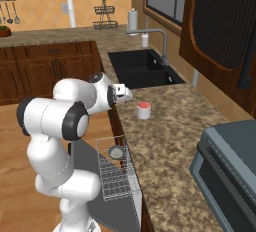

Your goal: Pick up the cup and bowl from the counter, place them in the dishwasher, and close the dishwasher door.

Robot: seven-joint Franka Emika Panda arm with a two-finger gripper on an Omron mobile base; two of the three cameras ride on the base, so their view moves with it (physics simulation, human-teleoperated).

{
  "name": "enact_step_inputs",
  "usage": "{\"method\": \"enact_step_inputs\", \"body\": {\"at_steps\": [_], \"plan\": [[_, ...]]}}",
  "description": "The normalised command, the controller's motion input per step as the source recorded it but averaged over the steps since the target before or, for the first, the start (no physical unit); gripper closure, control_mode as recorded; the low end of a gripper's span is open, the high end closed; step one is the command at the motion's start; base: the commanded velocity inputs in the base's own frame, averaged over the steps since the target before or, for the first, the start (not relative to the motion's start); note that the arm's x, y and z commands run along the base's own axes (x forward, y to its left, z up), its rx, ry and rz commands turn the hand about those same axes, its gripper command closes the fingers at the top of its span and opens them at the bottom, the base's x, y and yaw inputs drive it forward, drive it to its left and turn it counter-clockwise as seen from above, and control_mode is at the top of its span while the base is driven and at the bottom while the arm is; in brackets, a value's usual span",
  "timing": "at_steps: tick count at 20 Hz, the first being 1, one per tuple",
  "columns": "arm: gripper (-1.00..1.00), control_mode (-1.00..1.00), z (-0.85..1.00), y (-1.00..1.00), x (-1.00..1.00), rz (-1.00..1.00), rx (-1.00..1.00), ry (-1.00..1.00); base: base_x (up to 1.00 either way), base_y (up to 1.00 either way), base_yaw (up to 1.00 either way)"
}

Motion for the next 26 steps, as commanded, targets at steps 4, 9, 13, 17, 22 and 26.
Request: {"method": "enact_step_inputs", "body": {"at_steps": [4,9,13,17,22,26], "plan": [[-1.00,-1.00,0.00,-0.62,0.20,0.00,0.00,0.16,0.00,0.00,0.00],[-1.00,-1.00,0.00,-0.37,0.21,0.00,0.00,0.17,0.00,0.00,0.00],[-1.00,-1.00,-0.06,-0.23,0.33,0.00,0.00,0.18,0.00,0.00,0.00],[-1.00,-1.00,-0.14,-0.21,0.36,0.00,0.00,0.17,0.00,0.00,0.00],[-1.00,-1.00,-0.31,-0.01,0.24,0.00,0.00,0.16,0.00,0.00,0.00],[-1.00,-1.00,-0.36,0.00,0.21,0.03,0.00,0.14,0.00,0.00,0.00]]}}
